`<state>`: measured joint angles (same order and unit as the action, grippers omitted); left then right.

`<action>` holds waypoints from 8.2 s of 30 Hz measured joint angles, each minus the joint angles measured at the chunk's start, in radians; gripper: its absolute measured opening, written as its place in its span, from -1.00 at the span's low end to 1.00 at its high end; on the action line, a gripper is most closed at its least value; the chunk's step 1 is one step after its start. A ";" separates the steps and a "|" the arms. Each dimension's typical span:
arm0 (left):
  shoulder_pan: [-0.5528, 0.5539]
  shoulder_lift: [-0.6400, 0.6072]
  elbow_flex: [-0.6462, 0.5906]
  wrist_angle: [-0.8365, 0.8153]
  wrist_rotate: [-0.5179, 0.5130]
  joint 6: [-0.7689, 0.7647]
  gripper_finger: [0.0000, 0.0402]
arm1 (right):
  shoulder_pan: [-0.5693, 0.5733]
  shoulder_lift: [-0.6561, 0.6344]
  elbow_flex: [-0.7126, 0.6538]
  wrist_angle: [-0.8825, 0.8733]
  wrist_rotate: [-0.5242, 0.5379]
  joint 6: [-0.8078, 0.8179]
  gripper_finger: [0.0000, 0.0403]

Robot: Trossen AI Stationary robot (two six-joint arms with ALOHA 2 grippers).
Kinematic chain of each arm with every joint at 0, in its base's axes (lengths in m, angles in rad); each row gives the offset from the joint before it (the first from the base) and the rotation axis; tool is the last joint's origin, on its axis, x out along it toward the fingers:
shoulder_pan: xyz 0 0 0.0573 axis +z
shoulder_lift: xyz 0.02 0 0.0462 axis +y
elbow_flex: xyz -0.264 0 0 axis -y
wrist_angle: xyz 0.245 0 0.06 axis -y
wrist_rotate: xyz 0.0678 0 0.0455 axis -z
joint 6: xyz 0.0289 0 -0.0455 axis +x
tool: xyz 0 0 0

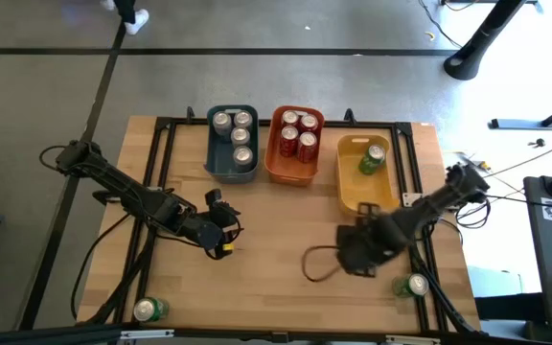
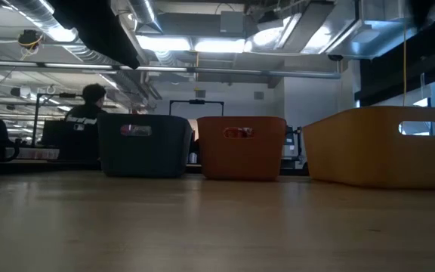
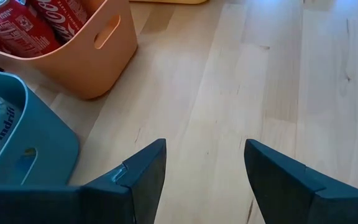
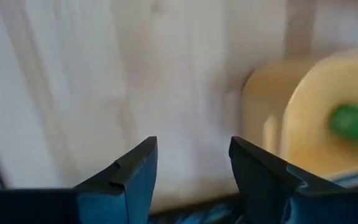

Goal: Sort soda cans
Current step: Put the bottom right green soda can into the yellow bin, then put the top green soda can into the yellow bin

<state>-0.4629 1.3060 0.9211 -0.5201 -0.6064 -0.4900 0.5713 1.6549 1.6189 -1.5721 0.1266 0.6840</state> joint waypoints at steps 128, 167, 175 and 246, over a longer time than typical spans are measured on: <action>0.001 0.000 0.000 0.000 0.000 -0.034 0.03 | 0.215 -0.048 -0.316 0.282 -0.224 0.367 0.44; 0.001 0.000 0.000 0.008 -0.006 -0.007 0.03 | -0.947 -0.198 -0.158 0.112 0.134 -0.579 0.46; 0.001 0.000 0.000 0.008 -0.006 -0.007 0.03 | -0.987 -0.198 -0.310 0.306 0.132 -0.775 0.47; 0.030 0.000 0.000 0.005 -0.011 0.106 0.03 | -0.624 -0.280 -0.301 0.659 0.089 -0.600 0.81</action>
<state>-0.4329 1.3063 0.9215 -0.5155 -0.6178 -0.3844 -0.0529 1.3752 1.3179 -0.9132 0.2160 0.0841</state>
